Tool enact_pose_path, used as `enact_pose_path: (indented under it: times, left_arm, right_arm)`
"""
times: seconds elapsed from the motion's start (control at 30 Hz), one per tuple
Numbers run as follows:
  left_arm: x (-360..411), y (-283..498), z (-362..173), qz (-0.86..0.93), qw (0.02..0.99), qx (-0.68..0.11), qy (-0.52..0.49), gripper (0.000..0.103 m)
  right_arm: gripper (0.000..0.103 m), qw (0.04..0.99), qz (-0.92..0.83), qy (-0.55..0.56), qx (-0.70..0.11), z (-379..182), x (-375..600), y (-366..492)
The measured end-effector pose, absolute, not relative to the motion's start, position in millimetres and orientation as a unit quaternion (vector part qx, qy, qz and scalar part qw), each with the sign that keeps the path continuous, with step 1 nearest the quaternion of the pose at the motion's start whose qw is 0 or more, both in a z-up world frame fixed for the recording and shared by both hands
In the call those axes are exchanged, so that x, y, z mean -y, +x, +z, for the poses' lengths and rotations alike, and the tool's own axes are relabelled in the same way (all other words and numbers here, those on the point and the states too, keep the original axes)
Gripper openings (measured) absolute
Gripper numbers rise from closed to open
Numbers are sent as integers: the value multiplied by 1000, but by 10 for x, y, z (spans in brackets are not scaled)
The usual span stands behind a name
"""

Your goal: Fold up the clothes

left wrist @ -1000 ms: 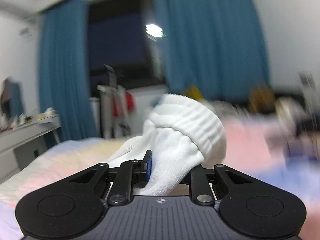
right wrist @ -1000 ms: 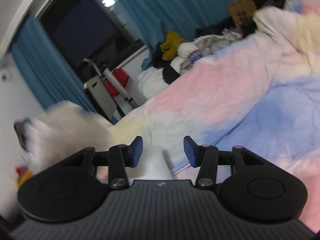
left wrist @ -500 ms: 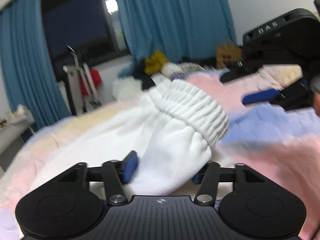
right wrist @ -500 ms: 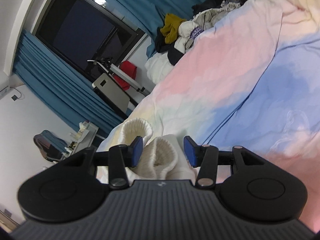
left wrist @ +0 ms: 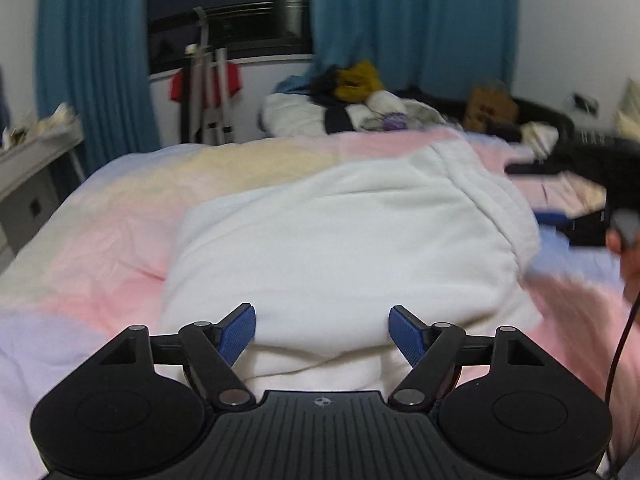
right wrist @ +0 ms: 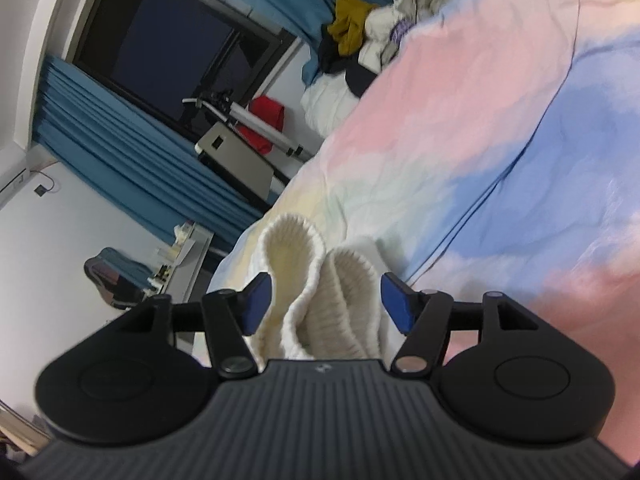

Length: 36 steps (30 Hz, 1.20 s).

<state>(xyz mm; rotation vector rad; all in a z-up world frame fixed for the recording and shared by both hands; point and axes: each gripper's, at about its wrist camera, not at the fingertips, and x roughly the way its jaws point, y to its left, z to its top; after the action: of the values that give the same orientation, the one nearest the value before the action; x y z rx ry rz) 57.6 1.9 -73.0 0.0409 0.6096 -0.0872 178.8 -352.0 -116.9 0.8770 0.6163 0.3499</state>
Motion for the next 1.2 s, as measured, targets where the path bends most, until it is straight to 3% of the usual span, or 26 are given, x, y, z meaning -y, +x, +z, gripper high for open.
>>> enact_pose_path:
  times: [0.17,0.4,0.43,0.47,0.5,0.6,0.87,1.0,1.2]
  left_arm:
    - [-243,336,-622,-30,952,-303,-20,76]
    - [-271,599,-648,-24,951,-309,-12,79]
    - [-245,616,-658,-20,952,-306,-14,79]
    - [-220,633,-668,-16,952,-304,-16,79]
    - [-196,650,-677,-12,953,-301,-18,79]
    - [-239,647,-634,-14,954,-298,-33,79]
    - [-295,518,-477,-22,960,-273,-55,79]
    - [-311,534,-490,-23,957,-281,-69,79]
    - [-418,556,-519,-17,949,-297,-102,79]
  right_arm:
    - [64,833,176,421,-313,-1327,3378,2088]
    - [59,796,231,461,-318,-1663,3277,2528]
    - [51,792,240,463,-317,-1681,3255,2549]
    - [35,794,245,459,-316,-1671,3217,2554]
    - [28,799,246,450,-315,-1643,3173,2555]
    - [19,832,231,404,-302,-1442,3057,2487]
    - [17,845,226,436,-212,-1002,3421,2326]
    - [17,865,160,393,-269,-1335,3455,2463]
    - [20,829,141,460,-286,-1718,3535,2419]
